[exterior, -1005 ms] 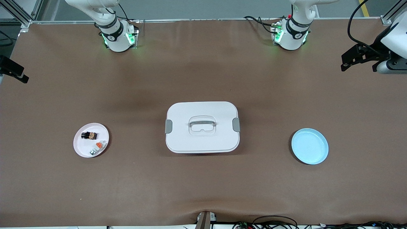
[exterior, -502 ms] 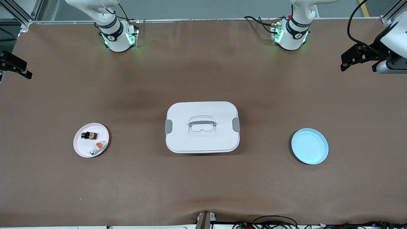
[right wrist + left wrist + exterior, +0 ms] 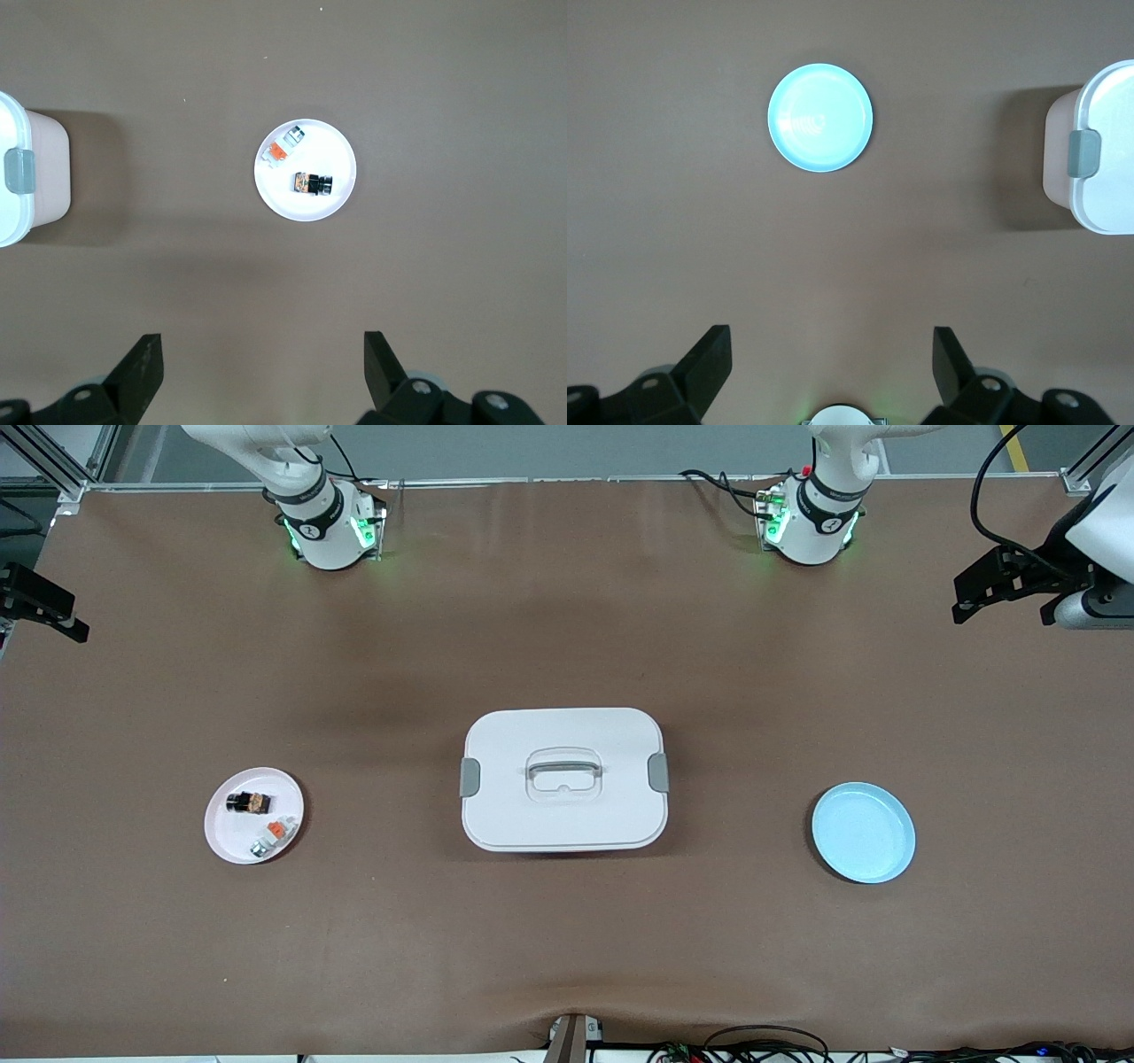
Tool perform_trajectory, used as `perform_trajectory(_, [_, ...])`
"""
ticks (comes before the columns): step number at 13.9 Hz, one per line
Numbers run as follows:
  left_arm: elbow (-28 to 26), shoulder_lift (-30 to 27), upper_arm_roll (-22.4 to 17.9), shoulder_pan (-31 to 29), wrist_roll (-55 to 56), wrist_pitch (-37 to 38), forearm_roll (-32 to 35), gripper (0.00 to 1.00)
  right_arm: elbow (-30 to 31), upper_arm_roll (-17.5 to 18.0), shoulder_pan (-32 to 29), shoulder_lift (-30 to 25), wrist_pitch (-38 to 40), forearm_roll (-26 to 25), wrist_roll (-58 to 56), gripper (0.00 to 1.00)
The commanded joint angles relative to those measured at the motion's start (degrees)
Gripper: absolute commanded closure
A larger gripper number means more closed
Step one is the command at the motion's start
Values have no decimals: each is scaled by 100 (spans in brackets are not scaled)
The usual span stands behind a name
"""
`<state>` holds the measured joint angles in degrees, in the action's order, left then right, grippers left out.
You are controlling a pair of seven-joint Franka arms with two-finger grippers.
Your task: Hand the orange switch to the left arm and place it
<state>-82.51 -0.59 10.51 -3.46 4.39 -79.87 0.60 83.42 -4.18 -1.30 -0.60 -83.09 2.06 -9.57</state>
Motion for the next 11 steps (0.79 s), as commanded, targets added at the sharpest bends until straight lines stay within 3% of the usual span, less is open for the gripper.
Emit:
perform_trajectory(1, [148, 59, 12, -15, 26, 68, 45, 0, 25, 31, 6, -99, 21, 75, -27, 0])
perform_trajectory(11, [113, 33, -49, -67, 62, 85, 72, 0, 7, 31, 33, -90, -14, 5, 192, 0])
